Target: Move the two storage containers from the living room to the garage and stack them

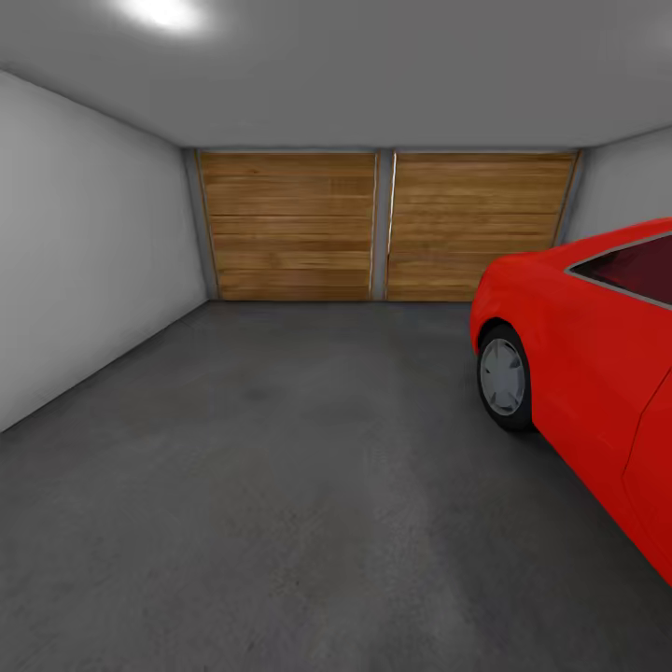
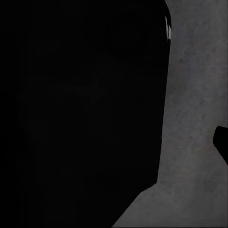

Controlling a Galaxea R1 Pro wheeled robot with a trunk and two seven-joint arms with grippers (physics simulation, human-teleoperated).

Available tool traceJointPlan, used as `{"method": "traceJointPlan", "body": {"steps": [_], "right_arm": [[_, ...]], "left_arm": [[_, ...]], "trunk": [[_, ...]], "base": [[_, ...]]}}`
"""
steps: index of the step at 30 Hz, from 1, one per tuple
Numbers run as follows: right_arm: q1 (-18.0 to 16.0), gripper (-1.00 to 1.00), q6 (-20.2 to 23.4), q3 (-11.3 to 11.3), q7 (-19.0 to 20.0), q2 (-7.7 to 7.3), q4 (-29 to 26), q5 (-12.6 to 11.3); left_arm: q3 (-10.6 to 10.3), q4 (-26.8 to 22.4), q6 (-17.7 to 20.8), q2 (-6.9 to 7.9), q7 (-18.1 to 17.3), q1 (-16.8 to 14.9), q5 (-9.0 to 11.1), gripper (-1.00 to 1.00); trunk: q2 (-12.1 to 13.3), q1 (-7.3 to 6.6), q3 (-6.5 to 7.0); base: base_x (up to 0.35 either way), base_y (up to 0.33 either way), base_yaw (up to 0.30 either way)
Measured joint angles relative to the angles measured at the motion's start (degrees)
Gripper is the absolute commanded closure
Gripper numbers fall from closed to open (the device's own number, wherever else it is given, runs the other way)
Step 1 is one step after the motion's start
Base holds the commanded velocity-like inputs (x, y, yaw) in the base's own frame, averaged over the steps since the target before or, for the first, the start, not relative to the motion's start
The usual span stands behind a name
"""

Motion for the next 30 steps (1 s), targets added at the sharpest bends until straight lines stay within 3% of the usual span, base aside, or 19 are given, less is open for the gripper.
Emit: {"method": "traceJointPlan", "body": {"steps": [7,16,23,30], "right_arm": [[-0.23,-1.00,-0.53,1.78,0.28,0.26,-0.33,-0.08],[-0.32,-1.00,-1.68,4.39,0.47,0.26,-0.32,-2.67],[-0.33,-1.00,-1.75,6.62,0.26,0.26,-0.31,-4.59],[-0.33,-1.00,-1.75,8.89,0.24,0.26,-0.31,-4.61]], "left_arm": [[0.08,-0.99,-0.40,0.39,-0.07,-0.15,0.00,-1.00],[0.08,-1.90,-0.63,0.51,-0.08,-0.17,0.00,-1.00],[0.04,-1.92,-0.64,0.52,-0.08,-0.17,0.00,-1.00],[0.08,-1.92,-0.64,0.52,-0.08,-0.17,0.00,-1.00]], "trunk": [[0.01,0.00,0.03],[0.01,0.00,0.03],[0.01,0.00,0.03],[0.01,0.00,0.03]], "base": [[0.000,0.000,0.000],[0.000,0.000,0.018],[0.000,0.000,0.240],[0.000,0.000,0.274]]}}
